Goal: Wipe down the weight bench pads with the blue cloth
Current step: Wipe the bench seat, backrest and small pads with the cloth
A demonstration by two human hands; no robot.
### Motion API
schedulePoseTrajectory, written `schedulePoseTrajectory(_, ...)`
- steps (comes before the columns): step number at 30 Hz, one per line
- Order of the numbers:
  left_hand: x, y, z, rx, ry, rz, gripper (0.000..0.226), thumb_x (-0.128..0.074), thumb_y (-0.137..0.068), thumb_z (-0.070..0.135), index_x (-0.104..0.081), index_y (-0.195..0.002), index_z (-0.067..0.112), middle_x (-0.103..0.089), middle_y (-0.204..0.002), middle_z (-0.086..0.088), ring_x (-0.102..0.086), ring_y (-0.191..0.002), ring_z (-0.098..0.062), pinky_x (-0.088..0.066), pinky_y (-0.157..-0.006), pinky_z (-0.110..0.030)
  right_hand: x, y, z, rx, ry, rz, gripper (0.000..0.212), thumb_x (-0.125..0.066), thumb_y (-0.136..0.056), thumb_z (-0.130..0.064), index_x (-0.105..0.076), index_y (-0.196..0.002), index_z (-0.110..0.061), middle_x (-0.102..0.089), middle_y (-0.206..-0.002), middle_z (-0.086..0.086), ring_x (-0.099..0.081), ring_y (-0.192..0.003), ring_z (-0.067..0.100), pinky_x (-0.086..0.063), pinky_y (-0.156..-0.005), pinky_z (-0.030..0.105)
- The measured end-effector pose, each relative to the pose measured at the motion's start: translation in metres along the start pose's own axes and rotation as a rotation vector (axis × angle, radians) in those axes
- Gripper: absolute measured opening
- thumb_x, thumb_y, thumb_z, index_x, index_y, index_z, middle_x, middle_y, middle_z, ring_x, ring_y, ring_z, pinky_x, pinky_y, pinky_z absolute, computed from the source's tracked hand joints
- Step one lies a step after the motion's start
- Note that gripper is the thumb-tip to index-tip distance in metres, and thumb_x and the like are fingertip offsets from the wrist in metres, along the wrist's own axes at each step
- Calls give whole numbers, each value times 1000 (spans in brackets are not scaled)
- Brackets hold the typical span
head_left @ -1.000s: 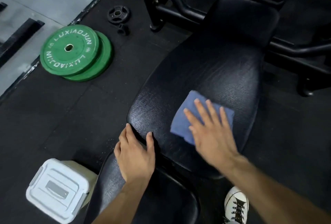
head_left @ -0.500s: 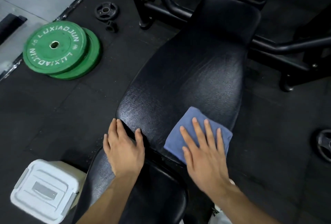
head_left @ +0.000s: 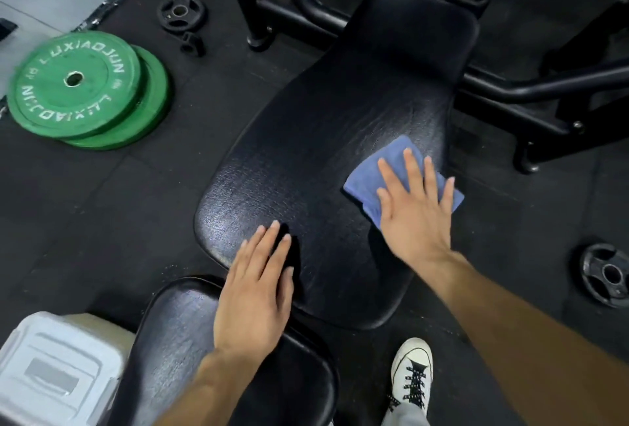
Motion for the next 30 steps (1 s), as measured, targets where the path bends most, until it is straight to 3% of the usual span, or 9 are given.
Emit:
schedulePoseTrajectory(7,-4,1,-6,47,-4,-55,47,-44,-106,32,-49,-151,17,-36,-165,3,-22,-157,-14,-24,-127,-42,-1,30,-12,-93,-64,31,55,-26,-109,-46,-20,-163,-36,-6,-175,2,0,-160,32,-5,-125,66)
schedulePoseTrajectory(10,-4,1,-6,54,-14,-68,47,-43,-106,32,-49,-151,17,-36,-165,2,-21,-157,-14,-22,-128,-40,-8,87,-22,-143,-117,47,55,-33,-109,-45,-25,-162,-37,-11,-174,1,-5,-160,34,-25,-119,69)
schedulePoseTrajectory(13,-3,0,-5,45,-2,-67,47,-45,-106,31,-50,-150,16,-37,-165,1,-23,-156,-15,-24,-127,-41,-12,147,-37,-130,-119,35,53,-37,-106,-42,-36,-158,-36,-18,-173,-1,-18,-158,34,-51,-98,59)
schedulePoseTrajectory(16,-4,0,-5,44,11,-61,47,-46,-105,30,-51,-148,14,-39,-164,0,-27,-155,-17,-26,-126,-43,-17,190,-56,-45,-117,-16,56,-57,-95,-35,-49,-151,-35,-31,-169,-2,-33,-152,35,-57,-84,53)
schedulePoseTrajectory(19,-4,-1,-5,51,12,-70,46,-45,-105,30,-51,-148,14,-40,-163,0,-28,-155,-18,-28,-125,-45,-30,211,-68,23,-111,-121,87,-92,-66,-17,-58,-144,-33,-45,-162,1,-47,-143,38,-57,-73,50)
schedulePoseTrajectory(22,-6,-1,-5,50,33,-88,45,-43,-107,29,-50,-149,14,-38,-164,1,-25,-156,-16,-28,-125,-45,-30,208,-66,20,-135,-167,94,-96,-55,-9,-61,-139,-34,-50,-157,0,-50,-138,36,-56,-74,50)
schedulePoseTrajectory(25,-1,7,-8,89,105,-76,45,-50,-106,24,-49,-149,14,-35,-166,0,-25,-156,-17,-27,-125,-47,-21,204,-57,70,-163,-123,87,-91,-60,-3,-63,-137,-35,-51,-155,-2,-53,-131,34,-54,-76,47)
schedulePoseTrajectory(30,28,76,-9,323,207,20,53,-61,-100,24,-47,-151,17,-28,-168,2,-23,-156,-17,-30,-124,-51,1,201,-50,149,-222,1,81,-86,-75,-4,-57,-144,-34,-43,-161,-4,-51,-134,31,-55,-86,48)
Point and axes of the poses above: each hand's wrist, its own y-axis away from the middle knuckle, its own x-axis out of the back of the hand, z = x × y, the point moved 7 cm from there along -y, towards the middle knuckle
